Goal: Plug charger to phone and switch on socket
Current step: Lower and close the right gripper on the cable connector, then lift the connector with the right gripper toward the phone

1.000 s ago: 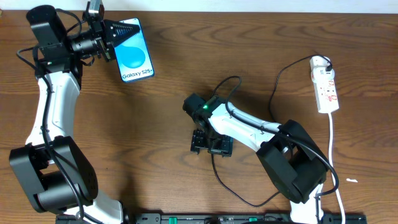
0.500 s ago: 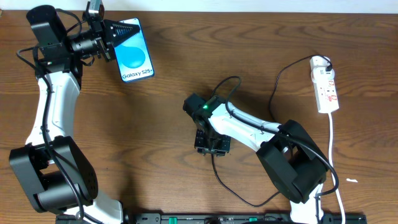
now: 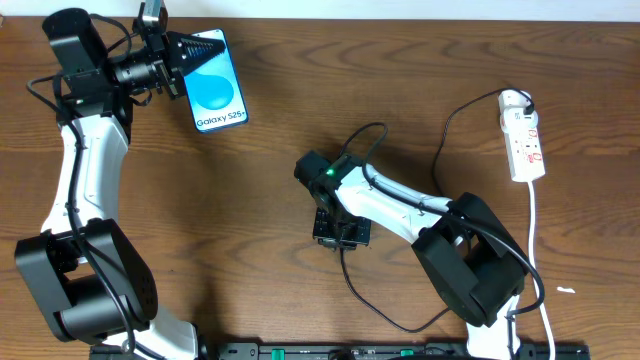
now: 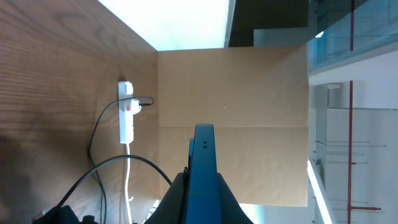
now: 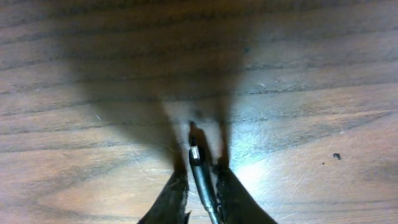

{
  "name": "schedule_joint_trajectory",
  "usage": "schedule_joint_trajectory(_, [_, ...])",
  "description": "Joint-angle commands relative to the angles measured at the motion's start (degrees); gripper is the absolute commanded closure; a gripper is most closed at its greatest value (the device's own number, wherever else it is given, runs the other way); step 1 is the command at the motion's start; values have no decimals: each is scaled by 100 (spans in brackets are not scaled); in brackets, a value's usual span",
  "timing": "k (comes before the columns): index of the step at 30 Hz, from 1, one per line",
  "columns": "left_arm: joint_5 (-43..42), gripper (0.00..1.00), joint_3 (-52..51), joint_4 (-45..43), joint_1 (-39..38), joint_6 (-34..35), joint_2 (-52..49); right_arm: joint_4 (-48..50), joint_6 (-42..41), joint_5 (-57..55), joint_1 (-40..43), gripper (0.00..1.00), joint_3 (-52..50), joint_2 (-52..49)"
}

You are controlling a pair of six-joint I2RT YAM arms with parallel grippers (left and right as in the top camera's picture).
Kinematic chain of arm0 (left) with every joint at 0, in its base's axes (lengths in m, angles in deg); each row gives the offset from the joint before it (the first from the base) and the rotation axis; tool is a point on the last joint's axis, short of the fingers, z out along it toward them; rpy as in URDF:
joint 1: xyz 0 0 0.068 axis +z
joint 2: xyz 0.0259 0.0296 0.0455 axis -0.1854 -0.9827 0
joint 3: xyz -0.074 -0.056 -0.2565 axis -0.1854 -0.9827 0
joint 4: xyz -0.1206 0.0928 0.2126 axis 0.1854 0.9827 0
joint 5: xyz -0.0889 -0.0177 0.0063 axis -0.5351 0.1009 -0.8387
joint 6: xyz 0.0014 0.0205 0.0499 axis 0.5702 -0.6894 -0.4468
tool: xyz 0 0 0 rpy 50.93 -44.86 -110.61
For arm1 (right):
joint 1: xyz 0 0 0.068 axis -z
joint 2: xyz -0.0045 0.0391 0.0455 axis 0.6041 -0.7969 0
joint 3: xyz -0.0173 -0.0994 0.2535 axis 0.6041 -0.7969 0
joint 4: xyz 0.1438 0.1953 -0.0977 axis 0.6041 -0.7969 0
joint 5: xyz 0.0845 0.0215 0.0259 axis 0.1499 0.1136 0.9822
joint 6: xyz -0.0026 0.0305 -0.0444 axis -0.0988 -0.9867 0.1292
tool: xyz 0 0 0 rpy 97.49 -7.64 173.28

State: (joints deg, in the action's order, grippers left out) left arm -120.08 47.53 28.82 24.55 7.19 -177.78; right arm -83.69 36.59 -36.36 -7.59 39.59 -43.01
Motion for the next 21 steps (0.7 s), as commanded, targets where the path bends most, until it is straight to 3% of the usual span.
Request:
schedule_joint_trajectory(1, [-116, 93, 173, -42, 26, -81, 155, -20, 9, -168, 17, 91, -33, -155])
schedule_joint_trajectory(4, [-116, 93, 173, -42, 26, -81, 155, -28, 4, -166, 20, 99, -33, -155])
schedule_joint_trajectory(21, [-114, 93, 173, -42, 26, -81, 155, -48, 321, 313, 107, 99, -28, -153])
